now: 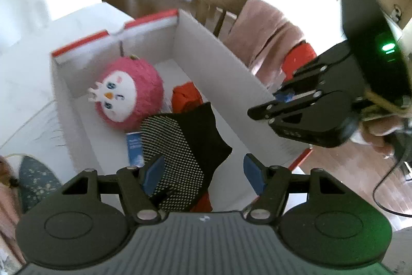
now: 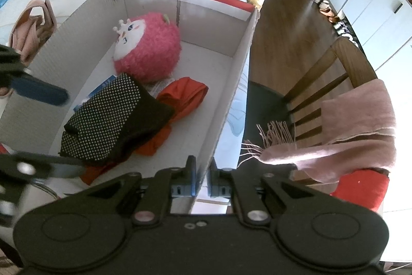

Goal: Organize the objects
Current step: 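Move the left tool back to the pink towel on the mat, then close the left gripper on the pink towel and lift it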

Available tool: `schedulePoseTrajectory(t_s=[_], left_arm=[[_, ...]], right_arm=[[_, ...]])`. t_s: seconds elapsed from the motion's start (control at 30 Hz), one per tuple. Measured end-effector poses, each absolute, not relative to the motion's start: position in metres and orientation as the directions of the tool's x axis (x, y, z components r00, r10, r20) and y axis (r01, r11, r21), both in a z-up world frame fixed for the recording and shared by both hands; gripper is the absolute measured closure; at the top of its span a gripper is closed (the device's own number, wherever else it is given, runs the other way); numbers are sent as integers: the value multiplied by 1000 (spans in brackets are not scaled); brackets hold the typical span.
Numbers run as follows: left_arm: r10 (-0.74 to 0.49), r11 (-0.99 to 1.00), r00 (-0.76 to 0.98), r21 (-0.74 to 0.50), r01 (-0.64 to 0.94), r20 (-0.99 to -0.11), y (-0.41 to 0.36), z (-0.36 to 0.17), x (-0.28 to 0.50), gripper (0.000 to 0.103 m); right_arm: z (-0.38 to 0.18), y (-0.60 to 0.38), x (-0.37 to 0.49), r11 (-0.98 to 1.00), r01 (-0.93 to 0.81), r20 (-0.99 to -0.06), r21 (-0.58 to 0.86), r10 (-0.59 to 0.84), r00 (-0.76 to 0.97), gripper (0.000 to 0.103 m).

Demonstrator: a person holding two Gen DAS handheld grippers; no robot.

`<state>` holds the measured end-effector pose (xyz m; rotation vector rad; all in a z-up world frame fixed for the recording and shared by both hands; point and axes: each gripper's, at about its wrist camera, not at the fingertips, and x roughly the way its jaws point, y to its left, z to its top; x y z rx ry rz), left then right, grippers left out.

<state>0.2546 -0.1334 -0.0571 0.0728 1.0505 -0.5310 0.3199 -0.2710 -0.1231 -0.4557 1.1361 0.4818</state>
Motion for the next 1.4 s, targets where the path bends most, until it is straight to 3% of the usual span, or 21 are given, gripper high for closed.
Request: schedulePoseTrajectory(t_s=[0.53, 0.7, 0.83, 1.03, 1.13, 1.4], left_arm=[[-284, 951, 562, -154, 267, -777, -31, -13, 237, 31], [-203, 977, 586, -128, 168, -784, 9, -17, 238, 27], [-147, 989, 590, -117, 88, -794, 43, -25, 243, 18], [-78, 996, 582, -85, 14, -809, 84, -41, 257, 17], [-42, 998, 581, -55, -5, -813, 95, -49, 264, 5], [-24, 1000, 554, -15, 21, -832, 101, -76, 285, 2]], right_arm=[[-126, -269, 320, 816, -568, -939, -104, 108, 327, 96], [-130, -267, 319, 815, -569, -944, -108, 96, 316, 96], [-130, -267, 319, 824, -557, -946, -103, 93, 312, 95], [-124, -267, 319, 843, -528, -942, -102, 88, 323, 97], [-123, -266, 319, 848, -520, -941, -105, 84, 328, 98], [-124, -264, 320, 856, -503, -943, -115, 66, 327, 98]])
